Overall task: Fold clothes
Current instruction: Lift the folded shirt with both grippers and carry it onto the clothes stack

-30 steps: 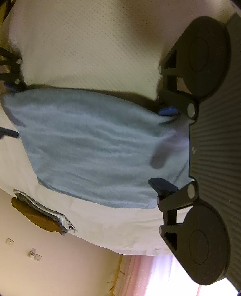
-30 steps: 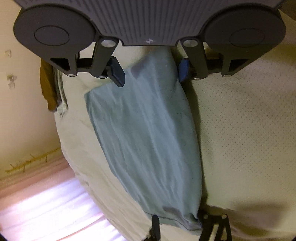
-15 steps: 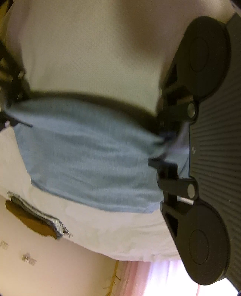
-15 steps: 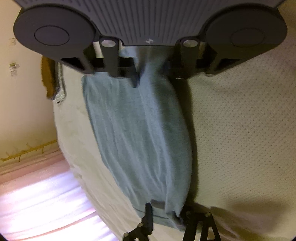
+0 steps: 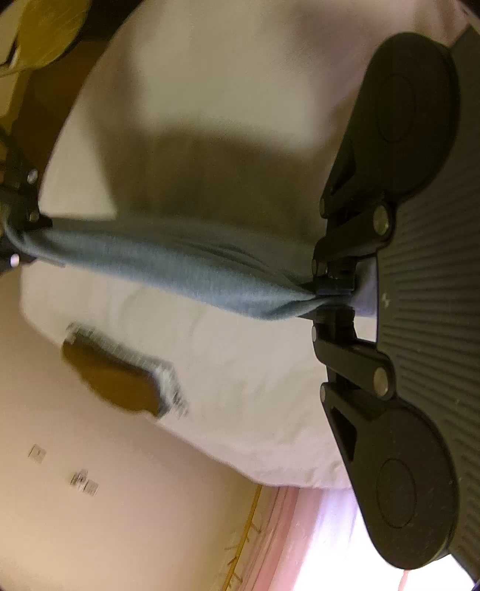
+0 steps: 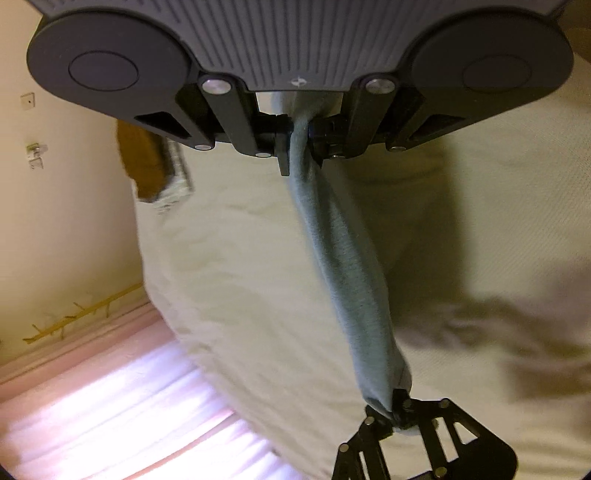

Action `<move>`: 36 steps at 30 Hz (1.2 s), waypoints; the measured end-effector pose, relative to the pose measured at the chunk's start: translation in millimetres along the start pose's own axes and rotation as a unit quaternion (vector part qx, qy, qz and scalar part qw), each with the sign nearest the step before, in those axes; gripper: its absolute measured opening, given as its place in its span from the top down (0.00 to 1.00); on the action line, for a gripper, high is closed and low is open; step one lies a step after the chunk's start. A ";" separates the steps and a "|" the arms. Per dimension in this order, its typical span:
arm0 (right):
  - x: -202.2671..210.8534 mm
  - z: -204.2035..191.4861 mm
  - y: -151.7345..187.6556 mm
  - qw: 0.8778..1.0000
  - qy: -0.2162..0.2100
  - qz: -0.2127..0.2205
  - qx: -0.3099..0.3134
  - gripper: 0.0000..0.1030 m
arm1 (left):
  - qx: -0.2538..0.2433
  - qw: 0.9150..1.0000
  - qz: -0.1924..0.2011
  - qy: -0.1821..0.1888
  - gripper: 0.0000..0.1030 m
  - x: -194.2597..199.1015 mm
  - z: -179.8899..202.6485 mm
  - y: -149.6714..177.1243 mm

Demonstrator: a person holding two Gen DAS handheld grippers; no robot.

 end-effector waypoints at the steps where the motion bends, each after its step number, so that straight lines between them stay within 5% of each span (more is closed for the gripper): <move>1: 3.1 13.0 -0.1 1.000 0.002 0.000 -0.003 0.96 | 0.000 1.000 0.003 -0.004 0.96 3.0 -10.5 -8.7; 8: -3.7 109.3 16.5 0.999 0.015 -0.013 -0.036 0.96 | -0.003 1.000 0.020 -0.016 0.96 -0.7 -81.2 -83.8; 14: -41.0 195.7 62.8 0.999 0.025 0.007 -0.041 0.96 | 0.012 0.999 0.015 -0.039 0.96 -52.2 -157.4 -164.2; 21: -157.4 342.8 124.0 0.995 0.060 0.070 -0.027 0.96 | 0.064 0.992 0.007 -0.107 0.96 -125.1 -289.8 -258.8; 27: -244.2 465.8 150.8 0.984 0.137 0.112 -0.010 0.95 | 0.076 0.980 0.020 -0.181 0.96 -166.3 -385.6 -324.0; 31: -288.5 483.9 177.5 0.983 0.147 0.113 -0.013 0.95 | 0.083 0.987 0.003 -0.138 0.95 -241.1 -365.3 -328.0; 36: -373.2 404.9 239.2 0.997 0.058 0.055 0.000 0.94 | 0.083 0.994 -0.054 -0.046 0.95 -353.5 -293.2 -301.2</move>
Point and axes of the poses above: each gripper's, at about its wrist camera, not at the fingertips, and x roughly against the way its jaws point, z to its right, y to its underside, the point moved 5 cm from there along -x, roughly the way its jaws point, and after that the axes turned 12 degrees about y, right-handed, at the moved point
